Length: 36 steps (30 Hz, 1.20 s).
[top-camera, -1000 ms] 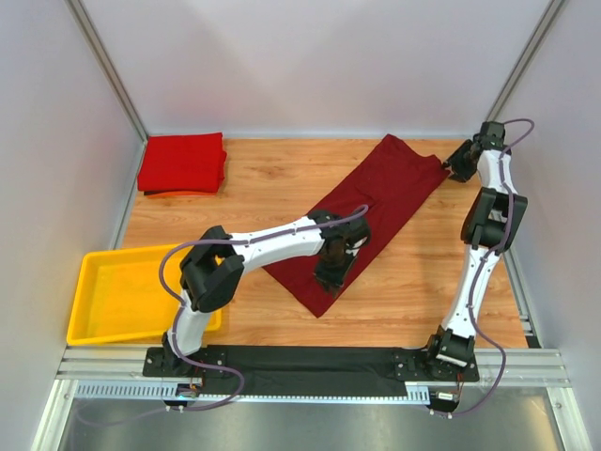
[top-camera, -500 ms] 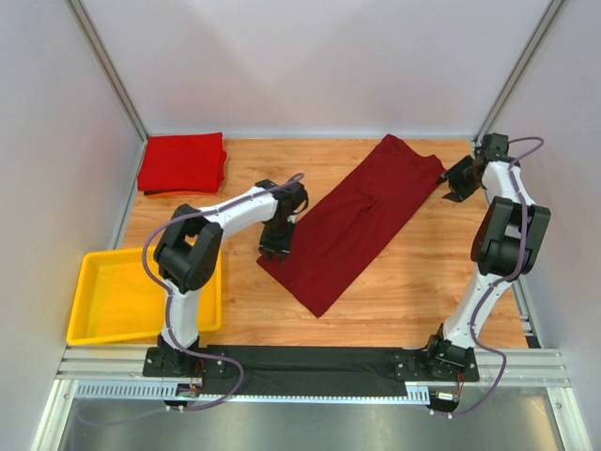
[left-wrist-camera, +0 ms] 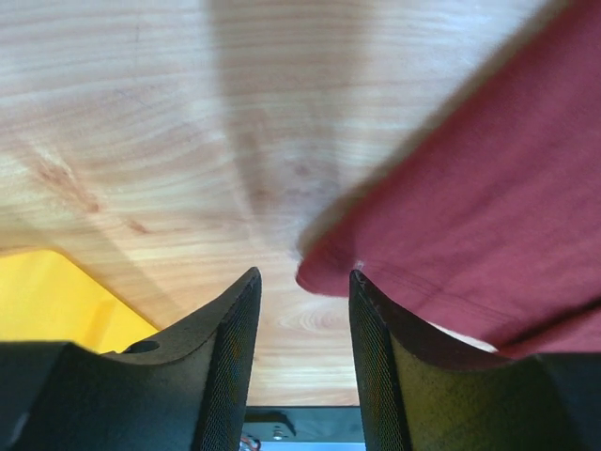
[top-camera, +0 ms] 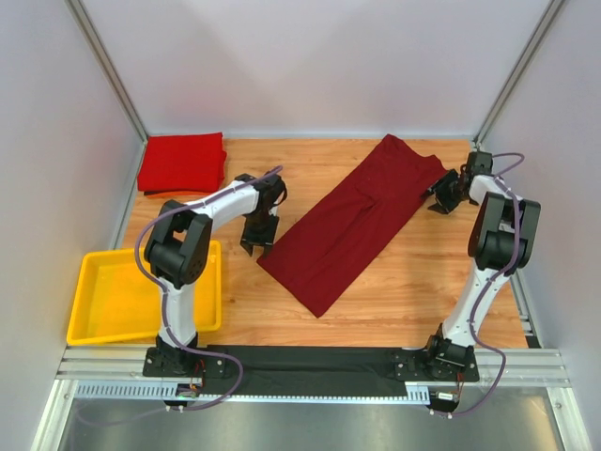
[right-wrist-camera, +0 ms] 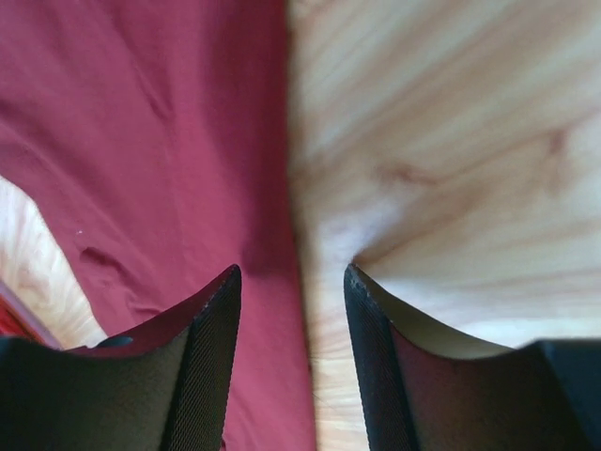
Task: Fold and stack the t-shirts
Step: Fold the tshirt
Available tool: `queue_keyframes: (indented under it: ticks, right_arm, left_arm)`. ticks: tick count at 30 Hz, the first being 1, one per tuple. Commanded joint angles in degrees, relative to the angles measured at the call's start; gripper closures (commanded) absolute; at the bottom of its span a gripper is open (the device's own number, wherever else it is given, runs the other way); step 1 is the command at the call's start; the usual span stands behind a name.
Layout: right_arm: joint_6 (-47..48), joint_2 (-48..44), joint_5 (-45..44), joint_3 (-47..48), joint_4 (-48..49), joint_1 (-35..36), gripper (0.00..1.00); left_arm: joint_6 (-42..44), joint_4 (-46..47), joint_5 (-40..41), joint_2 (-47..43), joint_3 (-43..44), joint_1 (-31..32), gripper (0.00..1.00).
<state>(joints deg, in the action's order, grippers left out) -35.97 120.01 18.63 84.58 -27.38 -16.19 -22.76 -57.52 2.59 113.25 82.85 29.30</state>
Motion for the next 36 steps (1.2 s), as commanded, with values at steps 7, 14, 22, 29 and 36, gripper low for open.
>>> queue_keyframes:
  ticks: [7,14,22,29,36]
  right_arm:
    - [3.4,3.2,-3.1,4.6,-0.8,0.0,0.63]
    - [6.5,5.1,-6.2,8.2,-2.9,-0.1,0.84]
    - [8.5,11.4,-4.5,19.0,-6.4,-0.1,0.84]
    - [9.2,18.2,-2.4,28.6,-10.1,-0.1,0.80]
    - [8.5,23.7,1.2,38.8,-9.9,-0.1,0.78]
  left_arm:
    - [2.4,-0.8,-1.4,5.2,2.1,-2.7,0.55]
    - [3.7,1.1,-9.1,6.4,2.4,-3.3,0.85]
    - [1.1,3.5,-14.2,2.2,-5.3,-3.0,1.00]
    - [-1.8,7.4,-17.8,-1.0,-10.9,-0.5,1.00]
    - [-9.7,14.2,-21.9,-6.5,-19.2,3.2,1.00]
